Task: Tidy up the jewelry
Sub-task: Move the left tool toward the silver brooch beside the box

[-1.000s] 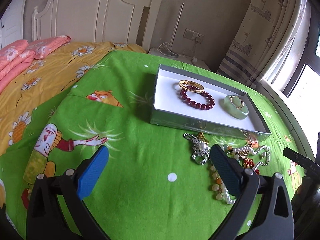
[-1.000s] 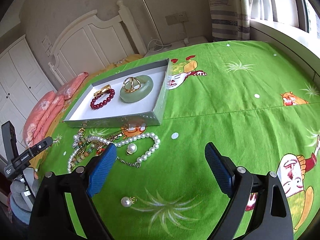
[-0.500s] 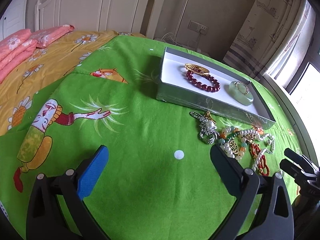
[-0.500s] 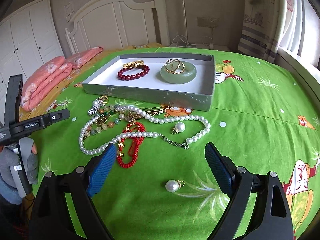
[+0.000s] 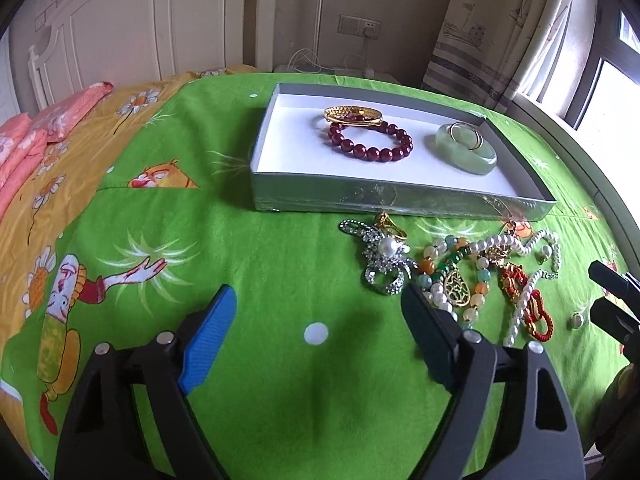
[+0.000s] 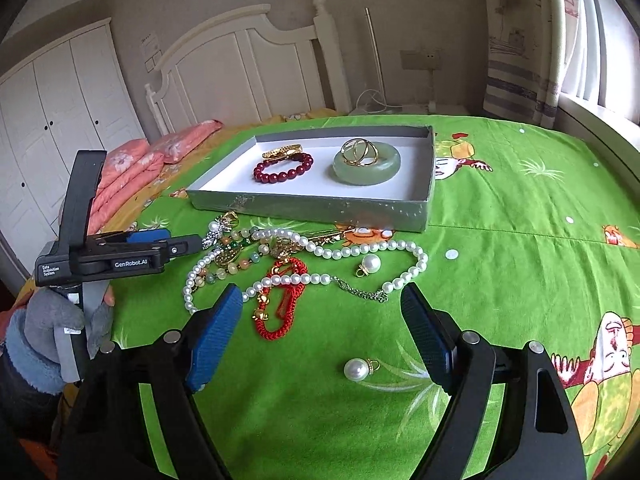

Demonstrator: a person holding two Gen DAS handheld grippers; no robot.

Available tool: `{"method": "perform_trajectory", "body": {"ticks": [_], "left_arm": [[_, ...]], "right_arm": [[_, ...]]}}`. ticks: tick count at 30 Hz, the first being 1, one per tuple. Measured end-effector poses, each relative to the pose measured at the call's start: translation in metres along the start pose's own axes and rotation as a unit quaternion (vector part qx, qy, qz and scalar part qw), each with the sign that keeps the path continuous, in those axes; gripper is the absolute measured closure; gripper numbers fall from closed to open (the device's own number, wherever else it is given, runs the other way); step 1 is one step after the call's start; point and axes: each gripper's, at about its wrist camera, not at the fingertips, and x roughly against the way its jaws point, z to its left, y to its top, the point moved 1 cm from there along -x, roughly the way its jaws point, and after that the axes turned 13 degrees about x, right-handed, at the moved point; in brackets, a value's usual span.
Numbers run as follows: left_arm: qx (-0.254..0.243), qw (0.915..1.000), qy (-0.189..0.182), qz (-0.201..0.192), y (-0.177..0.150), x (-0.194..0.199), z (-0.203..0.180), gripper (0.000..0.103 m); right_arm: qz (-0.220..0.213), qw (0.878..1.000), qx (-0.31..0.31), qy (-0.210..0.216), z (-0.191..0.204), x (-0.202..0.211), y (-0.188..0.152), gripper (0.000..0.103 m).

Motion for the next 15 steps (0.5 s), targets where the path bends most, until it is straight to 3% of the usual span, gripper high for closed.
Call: {"method": "perform_trajectory", "body": {"ticks": [5, 8, 10, 14, 15], "left_arm": [[-0.001, 0.9999, -0.013, 0.006, 0.018, -0.018, -0.016, 0.025], [-0.023, 0.9996, 0.014, 0.008, 0.023, -0.030, -0.029, 0.029], [-0.046, 0.9987, 0.021, 0.006, 0.019, -0.030, -0.037, 0.040], [-0.060, 0.9982, 0.004, -0.003, 0.007, -0.018, -0.033, 0.072], [-0.055, 0.9985, -0.007, -0.003, 0.003, -0.014, -0.028, 0.073]], "right_arm": [[-0.003, 1.000, -0.008, 0.004, -0.004, 0.000, -0.001, 0.024], [-0.004, 1.000, -0.009, 0.004, -0.004, 0.001, -0.001, 0.024], [-0.006, 1.000, -0.010, 0.005, -0.004, 0.002, -0.001, 0.024], [-0.012, 1.000, -0.011, 0.009, -0.004, 0.004, -0.001, 0.024], [-0.013, 1.000, -0.011, 0.010, -0.004, 0.004, -0.002, 0.024]]}}
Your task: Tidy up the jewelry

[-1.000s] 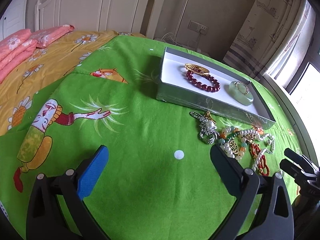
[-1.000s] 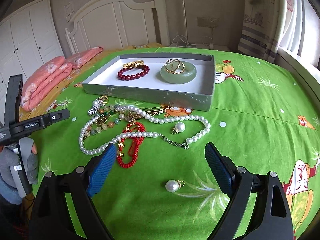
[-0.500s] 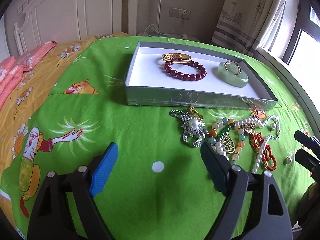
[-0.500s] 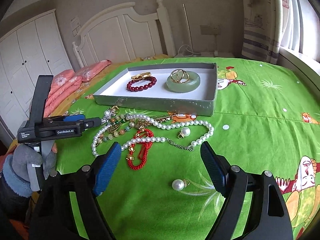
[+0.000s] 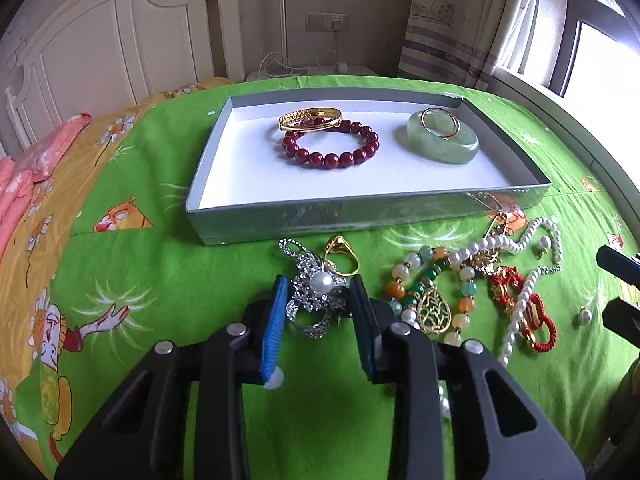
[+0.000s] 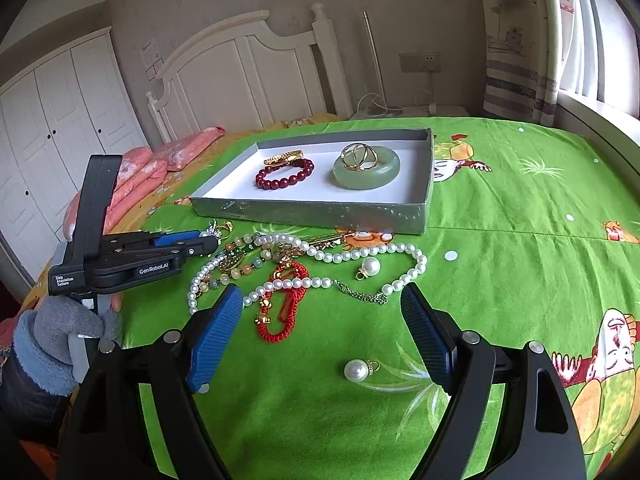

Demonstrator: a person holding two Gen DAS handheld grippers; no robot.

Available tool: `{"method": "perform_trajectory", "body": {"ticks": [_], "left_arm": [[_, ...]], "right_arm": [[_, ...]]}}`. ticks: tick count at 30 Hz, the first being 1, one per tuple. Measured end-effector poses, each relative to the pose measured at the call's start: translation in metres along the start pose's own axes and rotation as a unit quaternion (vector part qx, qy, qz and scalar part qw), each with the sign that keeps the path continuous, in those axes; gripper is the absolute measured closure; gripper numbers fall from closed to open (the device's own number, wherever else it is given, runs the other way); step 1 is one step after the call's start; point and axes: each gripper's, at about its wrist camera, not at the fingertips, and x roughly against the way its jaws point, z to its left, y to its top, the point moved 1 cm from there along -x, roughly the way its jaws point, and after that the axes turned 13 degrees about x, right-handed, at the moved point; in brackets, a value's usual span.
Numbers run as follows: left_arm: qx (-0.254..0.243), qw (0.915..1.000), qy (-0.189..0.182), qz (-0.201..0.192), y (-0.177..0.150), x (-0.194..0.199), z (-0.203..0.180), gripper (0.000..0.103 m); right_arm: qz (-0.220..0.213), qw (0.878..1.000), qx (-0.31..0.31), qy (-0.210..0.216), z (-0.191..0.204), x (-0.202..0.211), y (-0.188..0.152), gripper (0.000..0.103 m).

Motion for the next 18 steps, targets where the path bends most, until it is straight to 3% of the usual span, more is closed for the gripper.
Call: {"method": "perform_trajectory", "body": {"ticks": [10, 17, 18], "left_arm": [[0.103, 0.9932, -0.054, -0.012, -0.041, 0.048, 0.066, 0.082], [0.106, 0.9926, -0.056, -0.020, -0.045, 0.051, 0.067, 0.083], [0.111, 0.9920, -0.059, -0.018, -0.045, 0.050, 0.069, 0.083]], "right_arm": [[-0.002, 1.000, 0.005, 0.003, 0.002, 0.000, 0.000, 0.024], [0.023, 0.999, 0.036, -0.018, 0.017, -0.008, 0.005, 0.024], [0.022, 0.999, 0.040, -0.006, 0.023, -0.010, 0.008, 0.024]]}}
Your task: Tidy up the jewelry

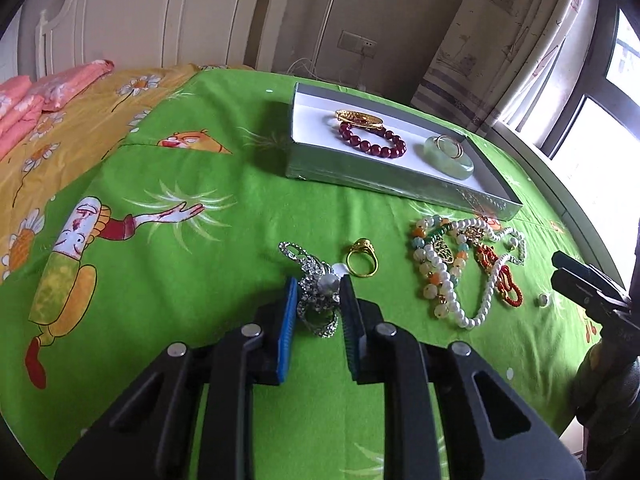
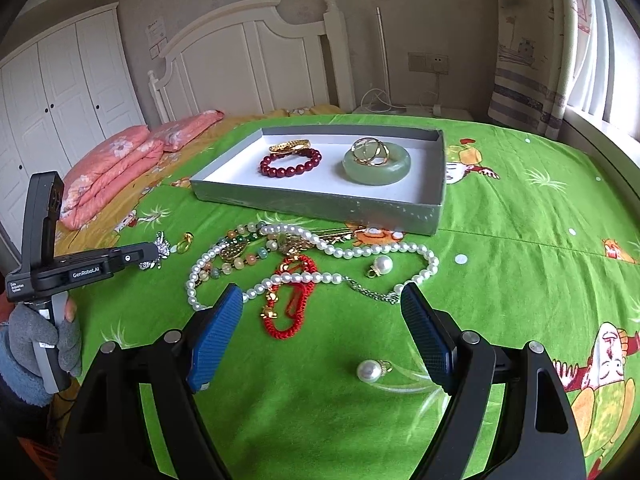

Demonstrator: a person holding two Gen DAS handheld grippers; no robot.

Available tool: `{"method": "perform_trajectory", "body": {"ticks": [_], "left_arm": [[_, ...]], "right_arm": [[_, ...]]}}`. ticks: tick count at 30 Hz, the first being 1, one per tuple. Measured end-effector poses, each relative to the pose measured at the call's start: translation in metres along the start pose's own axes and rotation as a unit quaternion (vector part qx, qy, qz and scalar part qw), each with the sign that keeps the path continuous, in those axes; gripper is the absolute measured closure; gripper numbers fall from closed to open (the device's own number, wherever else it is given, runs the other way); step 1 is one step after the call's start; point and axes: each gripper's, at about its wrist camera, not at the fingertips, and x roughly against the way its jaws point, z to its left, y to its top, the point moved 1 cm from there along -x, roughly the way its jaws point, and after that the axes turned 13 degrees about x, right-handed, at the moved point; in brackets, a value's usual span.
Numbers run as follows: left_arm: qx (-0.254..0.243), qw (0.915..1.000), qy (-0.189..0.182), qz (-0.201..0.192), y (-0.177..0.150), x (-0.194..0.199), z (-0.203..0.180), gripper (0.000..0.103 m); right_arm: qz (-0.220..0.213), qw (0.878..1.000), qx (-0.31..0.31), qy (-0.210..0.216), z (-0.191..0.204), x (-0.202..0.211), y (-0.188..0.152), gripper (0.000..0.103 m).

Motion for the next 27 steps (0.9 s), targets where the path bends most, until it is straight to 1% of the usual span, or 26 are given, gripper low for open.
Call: {"method": "perform_trajectory", "body": {"ticks": [2, 5, 6, 7, 8, 9, 10, 11, 12, 14, 16, 17, 18, 22, 25, 27], "left_arm": [[0.011, 0.9999, 0.000, 0.003, 0.001, -0.001, 0.003, 0.082], [0.014, 0.9999, 0.004, 0.002, 0.000, -0.001, 0.004, 0.081], [0.013, 0.9999, 0.002, 0.003, 0.000, -0.001, 0.004, 0.077], [0.010, 0.9999, -0.003, 0.003, 0.000, 0.000, 0.003, 0.074], [0.007, 1.0000, -0.004, 0.002, -0.001, 0.001, 0.002, 0.067], [0.004, 1.0000, -0.001, 0.000, -0.002, 0.001, -0.001, 0.055], [-0.003, 1.0000, 0.005, -0.001, -0.003, 0.002, -0.003, 0.047], [-0.013, 0.9999, 0.011, 0.000, -0.004, 0.003, -0.006, 0.033], [-0.022, 0.9997, 0.013, 0.004, -0.005, 0.002, -0.009, 0.033], [-0.037, 0.9989, 0.026, 0.010, -0.006, -0.001, -0.014, 0.033], [-0.049, 0.9978, 0.045, 0.008, -0.008, -0.002, -0.017, 0.046], [-0.055, 0.9971, 0.053, 0.006, -0.009, -0.002, -0.018, 0.061], [-0.057, 0.9966, 0.059, 0.003, -0.010, -0.001, -0.017, 0.069], [-0.039, 0.9985, 0.037, 0.001, -0.012, 0.006, -0.005, 0.070], [-0.016, 0.9989, 0.041, -0.016, -0.015, 0.014, 0.007, 0.070], [-0.002, 0.9993, 0.030, -0.022, -0.017, 0.019, 0.015, 0.070]], "right_arm": [[-0.005, 1.000, 0.015, 0.022, 0.015, -0.004, 0.009, 0.027], [-0.003, 0.996, 0.084, 0.025, 0.047, -0.017, 0.029, 0.035], [0.000, 0.994, 0.106, 0.032, 0.056, -0.023, 0.035, 0.041], [0.003, 0.991, 0.124, 0.041, 0.064, -0.029, 0.041, 0.043], [0.008, 0.989, 0.140, 0.050, 0.071, -0.037, 0.046, 0.044], [0.014, 0.986, 0.154, 0.059, 0.077, -0.044, 0.050, 0.045], [0.020, 0.983, 0.170, 0.069, 0.082, -0.051, 0.054, 0.047], [0.027, 0.979, 0.185, 0.078, 0.087, -0.058, 0.056, 0.048], [0.035, 0.976, 0.200, 0.082, 0.091, -0.065, 0.058, 0.049], [0.049, 0.970, 0.224, 0.075, 0.094, -0.077, 0.063, 0.050], [0.063, 0.968, 0.232, 0.077, 0.093, -0.087, 0.066, 0.052], [0.068, 0.966, 0.236, 0.082, 0.093, -0.090, 0.066, 0.052], [0.072, 0.963, 0.242, 0.089, 0.093, -0.093, 0.067, 0.052], [0.085, 0.950, 0.282, 0.108, 0.107, -0.098, 0.066, 0.052], [0.091, 0.938, 0.314, 0.113, 0.123, -0.104, 0.067, 0.052], [0.097, 0.935, 0.322, 0.113, 0.130, -0.110, 0.068, 0.053]]}}
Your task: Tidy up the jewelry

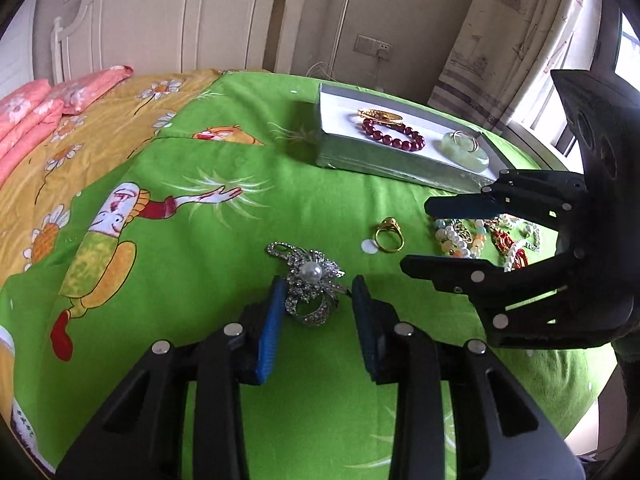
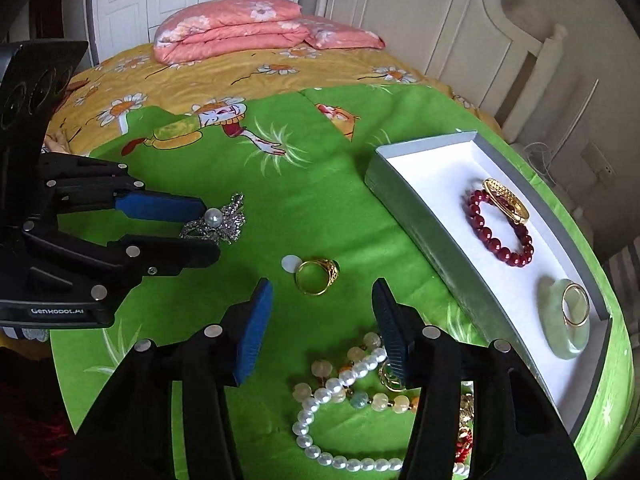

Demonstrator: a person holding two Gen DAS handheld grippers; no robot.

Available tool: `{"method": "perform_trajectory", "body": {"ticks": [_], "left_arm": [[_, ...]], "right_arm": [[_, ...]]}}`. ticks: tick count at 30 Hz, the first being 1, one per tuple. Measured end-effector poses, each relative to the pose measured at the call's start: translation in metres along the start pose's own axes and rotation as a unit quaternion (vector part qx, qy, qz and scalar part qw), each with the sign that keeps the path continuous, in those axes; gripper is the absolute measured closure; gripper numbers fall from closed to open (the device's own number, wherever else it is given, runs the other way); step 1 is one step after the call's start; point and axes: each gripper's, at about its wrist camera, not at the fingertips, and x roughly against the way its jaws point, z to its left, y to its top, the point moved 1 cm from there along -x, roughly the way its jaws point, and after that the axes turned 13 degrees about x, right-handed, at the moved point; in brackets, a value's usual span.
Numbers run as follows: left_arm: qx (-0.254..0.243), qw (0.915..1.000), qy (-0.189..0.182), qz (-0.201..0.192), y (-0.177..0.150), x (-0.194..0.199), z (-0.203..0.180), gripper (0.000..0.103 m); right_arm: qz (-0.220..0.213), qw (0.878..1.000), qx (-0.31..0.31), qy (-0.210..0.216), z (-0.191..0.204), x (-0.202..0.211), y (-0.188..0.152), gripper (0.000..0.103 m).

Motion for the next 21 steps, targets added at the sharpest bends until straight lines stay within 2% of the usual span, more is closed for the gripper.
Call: {"method": "perform_trajectory", "body": {"ticks": [3, 10, 11, 13, 14, 21], "left_arm": [[0.010, 0.9998, -0.019, 0.000, -0.001, 0.003, 0.007, 0.070], [0.013, 0.9996, -0.023, 0.001, -0.001, 0.004, 0.008, 0.069], [0.015, 0.9996, -0.024, 0.001, -0.001, 0.004, 0.008, 0.069], [0.015, 0.9996, -0.024, 0.001, -0.001, 0.004, 0.009, 0.069], [0.014, 0.9996, -0.023, 0.000, -0.001, 0.004, 0.008, 0.069], [-0.002, 1.0000, -0.006, -0.004, -0.003, 0.004, 0.002, 0.070]], "right_arm": [[0.002, 1.000, -0.008, 0.014, -0.003, -0.008, 0.005, 0.057], [-0.007, 0.998, -0.046, 0.047, -0.011, -0.013, 0.005, 0.061], [-0.010, 0.998, -0.046, 0.046, -0.010, -0.012, 0.005, 0.063], [-0.018, 0.998, -0.042, 0.047, -0.006, -0.011, 0.005, 0.075], [-0.021, 0.998, -0.039, 0.046, -0.004, -0.010, 0.005, 0.077], [-0.026, 0.998, -0.048, 0.018, 0.002, -0.005, 0.004, 0.078]]}}
